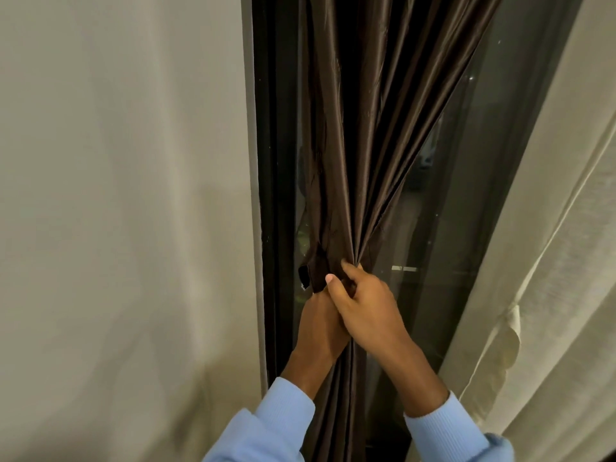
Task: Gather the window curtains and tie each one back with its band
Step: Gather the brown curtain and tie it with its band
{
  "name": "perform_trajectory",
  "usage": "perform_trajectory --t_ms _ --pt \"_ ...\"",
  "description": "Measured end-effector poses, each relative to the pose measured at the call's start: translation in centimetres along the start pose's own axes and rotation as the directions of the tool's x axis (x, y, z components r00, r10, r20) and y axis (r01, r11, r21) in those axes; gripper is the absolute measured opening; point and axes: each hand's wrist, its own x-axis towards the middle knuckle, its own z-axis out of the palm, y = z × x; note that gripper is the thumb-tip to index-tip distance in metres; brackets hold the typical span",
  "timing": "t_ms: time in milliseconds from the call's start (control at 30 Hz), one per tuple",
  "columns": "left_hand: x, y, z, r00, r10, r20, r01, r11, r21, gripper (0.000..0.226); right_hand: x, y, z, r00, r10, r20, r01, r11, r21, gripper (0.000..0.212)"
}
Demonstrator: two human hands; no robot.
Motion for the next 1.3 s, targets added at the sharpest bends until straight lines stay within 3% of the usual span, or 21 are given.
perform_trajectory --t_ms 67,133,200,233,300,333,400,467,633,700,767,833,867,967,1033,1133,1233,1300 --pt "-0.2 1.0 -0.9 0.988 0.151 0.027 -0.153 0.957 0.247 0.029 0.0 0.0 -0.1 0.999 0.028 -0.024 -0.027 0.999 0.028 0.044" --pt "0.1 0.2 -2.1 0.959 0.276 0.062 -0.277 0.871 0.406 0.019 0.1 0.4 -0.5 0.999 0.03 -0.036 -0.029 0.999 0.032 0.043" --pt "0.4 -0.7 -3.1 0.928 0.368 -0.057 -0.33 0.883 0.333 0.017 0.2 0.8 -0.9 0.998 0.04 -0.047 -0.037 0.997 0.067 0.042" --pt "0.3 -1.3 -3.3 0.903 0.388 -0.186 -0.323 0.897 0.302 0.017 0.3 1.0 -1.0 0.998 0.047 -0.049 -0.043 0.996 0.084 0.042" --pt "0.2 -2.1 -3.9 0.869 0.222 -0.442 -0.183 0.975 0.129 0.015 0.4 1.3 -1.0 0.996 0.064 -0.056 -0.058 0.993 0.105 0.042" --pt "0.3 -2.2 -4.2 0.871 0.097 -0.482 -0.107 0.994 0.006 0.015 0.4 1.3 -0.9 0.996 0.071 -0.051 -0.065 0.99 0.122 0.043" --pt "1.0 -2.0 -4.6 0.927 -0.104 -0.36 0.043 0.984 -0.173 0.022 0.2 1.3 -0.6 0.997 0.071 -0.042 -0.063 0.984 0.169 0.044" --pt "1.6 -1.6 -4.6 0.965 -0.151 -0.214 0.108 0.974 -0.201 0.026 0.1 1.3 -0.3 0.997 0.058 -0.06 -0.043 0.975 0.22 0.043" --pt "1.8 -0.6 -4.1 0.971 -0.212 -0.109 0.164 0.926 -0.339 0.009 -0.2 1.6 0.2 0.999 0.019 -0.044 -0.008 0.97 0.243 0.043" --pt "1.7 -0.1 -4.4 0.975 -0.216 0.048 0.211 0.846 -0.489 0.013 -0.2 2.0 0.2 0.999 0.003 -0.041 0.007 0.971 0.241 0.049" --pt "1.3 0.8 -4.2 0.954 -0.162 0.254 0.293 0.692 -0.66 0.014 -0.1 2.3 0.0 0.999 -0.038 -0.037 0.046 0.969 0.244 0.053" --pt "0.9 1.8 -3.8 0.916 -0.104 0.386 0.37 0.587 -0.72 0.012 -0.2 2.5 -0.2 0.997 -0.078 -0.026 0.083 0.953 0.292 0.054" --pt "0.8 2.1 -3.5 0.905 -0.089 0.416 0.387 0.58 -0.717 0.013 -0.2 2.5 -0.3 0.997 -0.075 -0.023 0.078 0.948 0.31 0.054" --pt "0.6 2.7 -2.7 0.884 -0.066 0.462 0.425 0.525 -0.738 0.021 -0.4 3.0 0.0 0.998 -0.028 -0.053 0.046 0.922 0.384 0.045" --pt "0.5 2.9 -2.3 0.85 -0.002 0.526 0.472 0.443 -0.762 0.028 -0.5 3.5 0.5 0.995 0.094 0.029 -0.097 0.876 0.473 0.024" --pt "0.2 3.3 -1.5 0.841 -0.014 0.541 0.464 0.532 -0.708 0.036 -0.8 4.2 1.0 0.967 0.197 0.161 -0.248 0.865 0.437 0.033" --pt "0.3 3.5 -1.2 0.892 -0.207 0.401 0.439 0.604 -0.666 0.031 -1.0 4.0 0.6 0.985 0.151 0.086 -0.174 0.858 0.483 0.039" --pt "0.6 3.1 -1.4 0.914 -0.321 0.25 0.405 0.655 -0.638 0.025 -1.0 3.7 0.4 0.994 0.111 0.007 -0.09 0.764 0.639 0.033"
